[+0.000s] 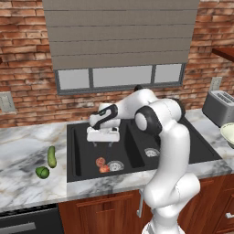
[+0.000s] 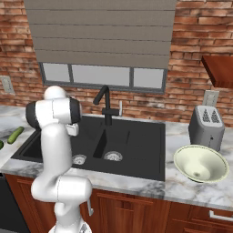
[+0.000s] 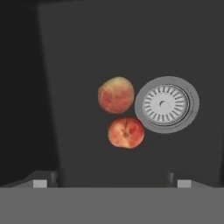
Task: There is a mixed pile of frozen fruits and vegetables on the counter. Locate all the frozen vegetables and place the items in a bowl on the counter. Take all the frozen fruits and defrost them in a running sink.
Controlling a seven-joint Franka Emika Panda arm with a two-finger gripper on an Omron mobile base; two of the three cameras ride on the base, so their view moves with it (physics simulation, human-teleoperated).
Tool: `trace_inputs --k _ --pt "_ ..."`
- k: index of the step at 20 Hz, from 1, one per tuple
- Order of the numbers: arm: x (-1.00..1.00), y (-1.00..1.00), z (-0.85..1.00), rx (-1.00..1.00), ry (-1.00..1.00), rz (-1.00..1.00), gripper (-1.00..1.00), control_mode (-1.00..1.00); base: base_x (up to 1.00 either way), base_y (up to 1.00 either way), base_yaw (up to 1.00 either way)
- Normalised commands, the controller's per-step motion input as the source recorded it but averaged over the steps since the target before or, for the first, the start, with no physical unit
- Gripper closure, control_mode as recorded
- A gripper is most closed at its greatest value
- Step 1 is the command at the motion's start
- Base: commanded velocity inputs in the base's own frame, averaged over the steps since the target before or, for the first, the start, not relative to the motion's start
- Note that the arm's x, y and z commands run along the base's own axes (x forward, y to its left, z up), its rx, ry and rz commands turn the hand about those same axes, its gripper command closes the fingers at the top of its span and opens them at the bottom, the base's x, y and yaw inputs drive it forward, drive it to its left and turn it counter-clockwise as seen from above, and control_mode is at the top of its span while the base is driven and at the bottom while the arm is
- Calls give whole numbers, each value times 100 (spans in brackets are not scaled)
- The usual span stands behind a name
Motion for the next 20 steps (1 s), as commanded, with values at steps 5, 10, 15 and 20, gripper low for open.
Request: trace_inputs --k 5,10,15,20 --pt "-14 0 42 0 0 0 -100 -100 0 0 0" --pt "-13 8 38 0 0 0 -100 -100 0 0 0" --pt "-15 12 38 0 0 0 -100 -100 0 0 0" --pt "-14 13 25 0 0 0 -100 -100 0 0 0"
